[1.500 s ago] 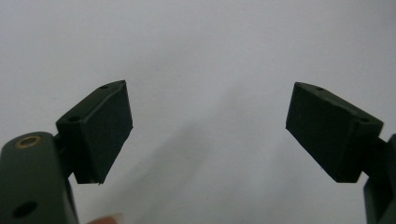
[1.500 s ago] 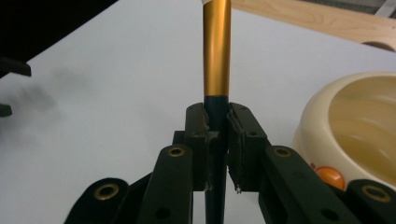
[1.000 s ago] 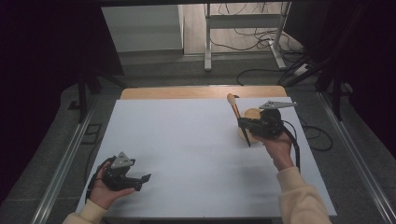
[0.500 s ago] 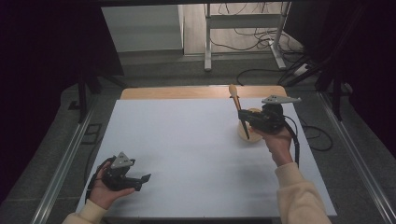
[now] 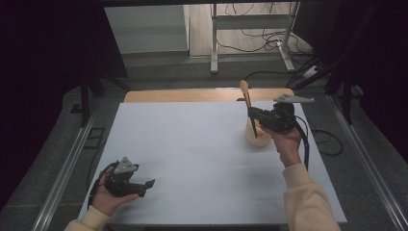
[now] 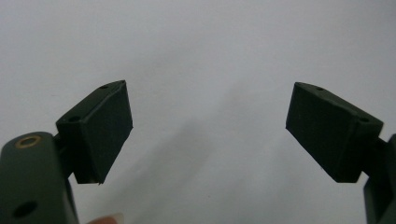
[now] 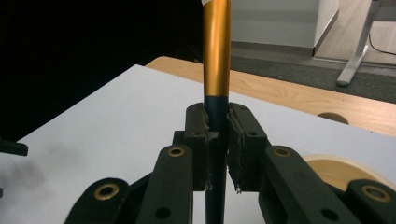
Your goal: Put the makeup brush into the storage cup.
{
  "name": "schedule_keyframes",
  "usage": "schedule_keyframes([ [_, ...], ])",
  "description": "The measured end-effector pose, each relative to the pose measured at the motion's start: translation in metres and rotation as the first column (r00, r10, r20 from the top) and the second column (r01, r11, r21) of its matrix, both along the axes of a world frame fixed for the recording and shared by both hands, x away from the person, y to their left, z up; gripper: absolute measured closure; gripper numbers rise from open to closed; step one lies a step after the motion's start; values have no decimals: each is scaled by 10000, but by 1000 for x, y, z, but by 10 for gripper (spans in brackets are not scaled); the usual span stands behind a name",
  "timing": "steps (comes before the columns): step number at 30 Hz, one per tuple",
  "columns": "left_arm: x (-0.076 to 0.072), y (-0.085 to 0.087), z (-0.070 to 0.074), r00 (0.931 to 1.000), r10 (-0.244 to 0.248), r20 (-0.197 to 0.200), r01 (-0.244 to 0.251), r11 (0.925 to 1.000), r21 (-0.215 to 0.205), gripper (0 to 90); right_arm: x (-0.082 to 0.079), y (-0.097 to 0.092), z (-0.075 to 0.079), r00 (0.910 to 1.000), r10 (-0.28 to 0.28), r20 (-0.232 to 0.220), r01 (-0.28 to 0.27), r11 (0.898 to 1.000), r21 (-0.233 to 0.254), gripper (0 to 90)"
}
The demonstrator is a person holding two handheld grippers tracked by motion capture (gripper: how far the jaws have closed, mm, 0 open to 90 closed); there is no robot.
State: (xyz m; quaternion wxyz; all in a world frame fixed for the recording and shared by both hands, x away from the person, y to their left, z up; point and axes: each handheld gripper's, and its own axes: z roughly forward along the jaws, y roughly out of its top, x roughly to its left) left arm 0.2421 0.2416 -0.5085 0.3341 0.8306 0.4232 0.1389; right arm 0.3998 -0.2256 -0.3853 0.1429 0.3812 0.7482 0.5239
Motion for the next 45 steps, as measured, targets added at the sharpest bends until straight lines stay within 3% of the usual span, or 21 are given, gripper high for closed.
schedule_keyframes([
  [16, 0, 0, 0, 10000, 60, -16, -60, 10000, -36, 153, 9, -5, -1, 9989, -450, 90, 449, 9989, 124, 794],
  [45, 0, -1, -1, 10000, -15, -63, 15, 10000, -26, 153, 14, -7, 0, 9972, -701, 257, 699, 9975, 90, 793],
])
